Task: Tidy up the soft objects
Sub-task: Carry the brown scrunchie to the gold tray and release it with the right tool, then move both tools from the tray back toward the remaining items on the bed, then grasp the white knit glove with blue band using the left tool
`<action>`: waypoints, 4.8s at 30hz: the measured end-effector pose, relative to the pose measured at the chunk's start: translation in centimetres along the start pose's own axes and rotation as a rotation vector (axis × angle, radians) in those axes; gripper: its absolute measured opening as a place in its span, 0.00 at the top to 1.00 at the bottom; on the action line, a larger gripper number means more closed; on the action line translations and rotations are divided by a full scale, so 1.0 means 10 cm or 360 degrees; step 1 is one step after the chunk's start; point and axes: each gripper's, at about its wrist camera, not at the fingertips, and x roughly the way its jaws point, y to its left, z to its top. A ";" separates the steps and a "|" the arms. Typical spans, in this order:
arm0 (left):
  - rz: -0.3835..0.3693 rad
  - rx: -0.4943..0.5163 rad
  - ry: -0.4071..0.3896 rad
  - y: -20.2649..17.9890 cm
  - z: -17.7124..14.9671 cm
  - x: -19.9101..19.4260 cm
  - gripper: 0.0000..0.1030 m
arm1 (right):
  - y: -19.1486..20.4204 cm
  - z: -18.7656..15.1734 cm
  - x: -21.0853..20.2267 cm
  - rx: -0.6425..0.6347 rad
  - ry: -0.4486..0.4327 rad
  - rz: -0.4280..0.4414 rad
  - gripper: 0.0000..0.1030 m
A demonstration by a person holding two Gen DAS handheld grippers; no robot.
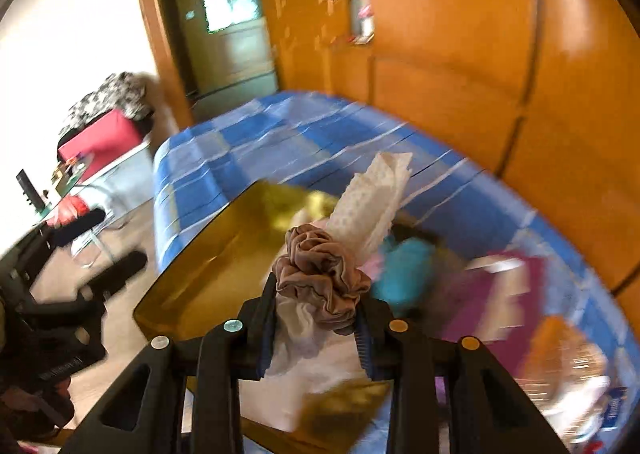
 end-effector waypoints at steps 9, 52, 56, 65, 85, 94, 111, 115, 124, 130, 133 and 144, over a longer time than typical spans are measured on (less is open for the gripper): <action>0.0168 -0.0161 0.0067 0.54 -0.07 0.17 0.28 | 0.32 -0.16 0.87 -0.0025 0.0220 -0.0089 0.64; -0.0049 0.0093 -0.0047 -0.43 0.19 -0.17 0.27 | 0.05 -0.39 -1.24 0.0203 -0.0547 -0.0692 0.57; -0.0109 0.0161 -0.0093 -0.64 0.26 -0.26 0.27 | -0.22 -0.51 -1.43 0.0329 -0.0584 -0.0746 0.57; -0.0239 0.0317 -0.0178 -1.15 0.39 -0.43 0.26 | -0.75 -0.82 -1.85 0.0575 -0.0652 -0.0904 0.57; -0.0665 0.0716 -0.0336 -2.58 0.56 -0.85 0.25 | -1.85 -1.73 -2.21 0.0969 -0.0490 -0.1203 0.56; -0.0901 0.0912 -0.0221 -3.39 0.53 -0.84 0.23 | -2.64 -2.88 -2.01 0.1409 -0.0099 -0.1280 0.56; -0.0926 0.1414 0.0132 -4.92 0.04 -0.34 0.23 | -2.86 -3.56 -1.90 0.1660 0.0018 -0.1212 0.56; -0.0904 0.1502 0.0223 -5.15 -0.09 -0.17 0.23 | -2.86 -3.62 -1.89 0.1654 0.0013 -0.1215 0.56; -0.0827 0.1644 0.0377 -5.57 -0.37 0.21 0.23 | -2.86 -3.64 -1.86 0.1602 -0.0012 -0.1202 0.48; -0.0772 0.1795 0.0426 -5.80 -0.52 0.49 0.23 | -2.82 -3.61 -1.80 0.1543 -0.0015 -0.1229 0.41; -0.0813 0.1719 0.0580 -5.86 -0.54 0.69 0.32 | -2.80 -3.61 -1.77 0.1506 -0.0021 -0.1245 0.37; -0.0935 0.1341 0.0774 -5.67 -0.48 0.80 0.59 | -2.71 -3.59 -1.69 0.1421 -0.0089 -0.1304 0.25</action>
